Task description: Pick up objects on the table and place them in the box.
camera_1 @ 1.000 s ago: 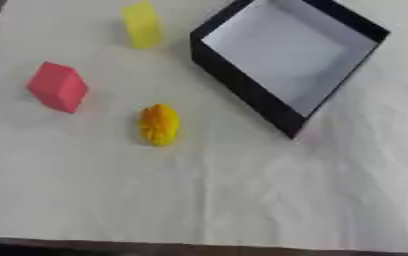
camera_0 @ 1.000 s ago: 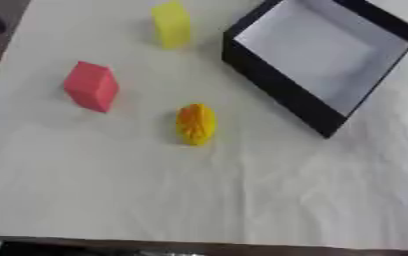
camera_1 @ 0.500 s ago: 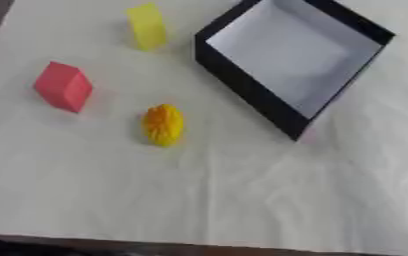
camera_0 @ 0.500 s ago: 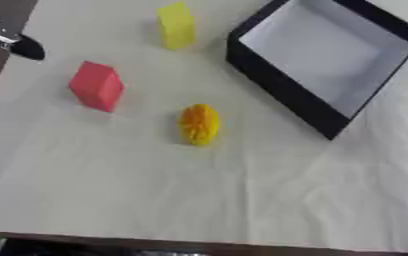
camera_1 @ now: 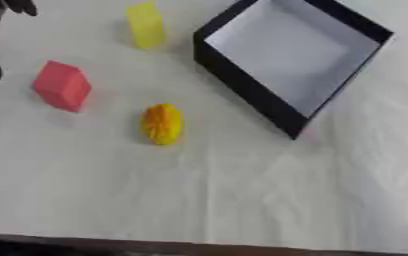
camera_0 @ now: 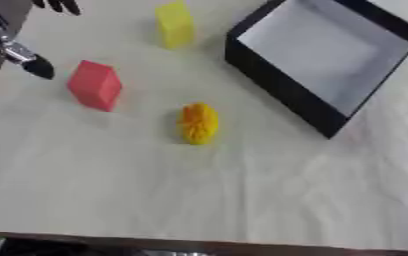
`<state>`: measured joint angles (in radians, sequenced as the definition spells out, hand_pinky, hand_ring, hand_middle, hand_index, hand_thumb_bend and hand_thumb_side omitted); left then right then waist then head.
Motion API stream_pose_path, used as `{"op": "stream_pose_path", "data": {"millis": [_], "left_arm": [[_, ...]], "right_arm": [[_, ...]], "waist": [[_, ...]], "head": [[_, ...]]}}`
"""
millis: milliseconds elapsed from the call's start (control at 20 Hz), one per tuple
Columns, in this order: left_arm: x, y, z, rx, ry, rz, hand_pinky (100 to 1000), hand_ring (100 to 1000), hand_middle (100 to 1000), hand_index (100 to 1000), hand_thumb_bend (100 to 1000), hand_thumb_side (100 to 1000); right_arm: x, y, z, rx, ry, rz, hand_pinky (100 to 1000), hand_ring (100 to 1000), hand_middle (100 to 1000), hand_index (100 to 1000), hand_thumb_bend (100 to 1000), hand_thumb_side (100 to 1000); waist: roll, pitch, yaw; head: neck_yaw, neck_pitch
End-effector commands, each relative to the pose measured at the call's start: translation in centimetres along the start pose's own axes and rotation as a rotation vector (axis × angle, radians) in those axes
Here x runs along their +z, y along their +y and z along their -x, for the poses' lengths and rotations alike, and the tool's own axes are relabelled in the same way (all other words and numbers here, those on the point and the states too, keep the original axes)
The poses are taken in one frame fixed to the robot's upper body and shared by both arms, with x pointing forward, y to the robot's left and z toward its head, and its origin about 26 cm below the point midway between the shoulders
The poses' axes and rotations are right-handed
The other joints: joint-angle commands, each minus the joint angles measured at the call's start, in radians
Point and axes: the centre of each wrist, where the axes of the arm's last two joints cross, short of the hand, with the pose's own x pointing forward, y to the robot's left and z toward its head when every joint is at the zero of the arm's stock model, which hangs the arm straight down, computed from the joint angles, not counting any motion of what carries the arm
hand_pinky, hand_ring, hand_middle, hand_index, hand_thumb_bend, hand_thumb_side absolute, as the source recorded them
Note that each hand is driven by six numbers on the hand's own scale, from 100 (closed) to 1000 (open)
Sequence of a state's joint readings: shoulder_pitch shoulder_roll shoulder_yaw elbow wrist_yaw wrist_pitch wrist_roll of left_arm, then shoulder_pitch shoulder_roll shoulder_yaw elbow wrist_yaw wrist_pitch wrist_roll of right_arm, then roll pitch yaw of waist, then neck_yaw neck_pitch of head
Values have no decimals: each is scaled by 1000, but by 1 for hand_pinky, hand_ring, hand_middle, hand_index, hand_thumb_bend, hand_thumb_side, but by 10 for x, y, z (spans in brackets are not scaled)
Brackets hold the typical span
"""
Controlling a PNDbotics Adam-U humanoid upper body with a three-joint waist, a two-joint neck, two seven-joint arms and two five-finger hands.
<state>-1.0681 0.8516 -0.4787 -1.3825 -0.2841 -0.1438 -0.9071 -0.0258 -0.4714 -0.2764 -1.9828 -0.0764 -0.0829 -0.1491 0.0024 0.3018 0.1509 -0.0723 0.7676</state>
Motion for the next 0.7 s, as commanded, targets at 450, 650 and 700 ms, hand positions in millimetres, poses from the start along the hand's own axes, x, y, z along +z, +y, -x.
{"op": "stream_pose_path", "data": {"millis": [450,650,700], "left_arm": [[-11,1,4,-96,51,43,865,887,878,906,899,494],[-19,0,8,-142,74,59,864,890,876,901,928,415],[-21,0,8,-152,77,59,864,890,876,901,931,410]], "right_arm": [[-5,1,-8,13,-15,-23,949,876,842,902,100,593],[-5,3,-7,10,-9,-25,949,875,841,902,100,596],[-5,3,-7,9,-8,-25,949,875,841,902,100,596]], "waist": [[-2,-32,-1],[-5,-31,-3],[-6,-31,-4]], "head": [[10,-11],[15,-14],[17,-14]]}}
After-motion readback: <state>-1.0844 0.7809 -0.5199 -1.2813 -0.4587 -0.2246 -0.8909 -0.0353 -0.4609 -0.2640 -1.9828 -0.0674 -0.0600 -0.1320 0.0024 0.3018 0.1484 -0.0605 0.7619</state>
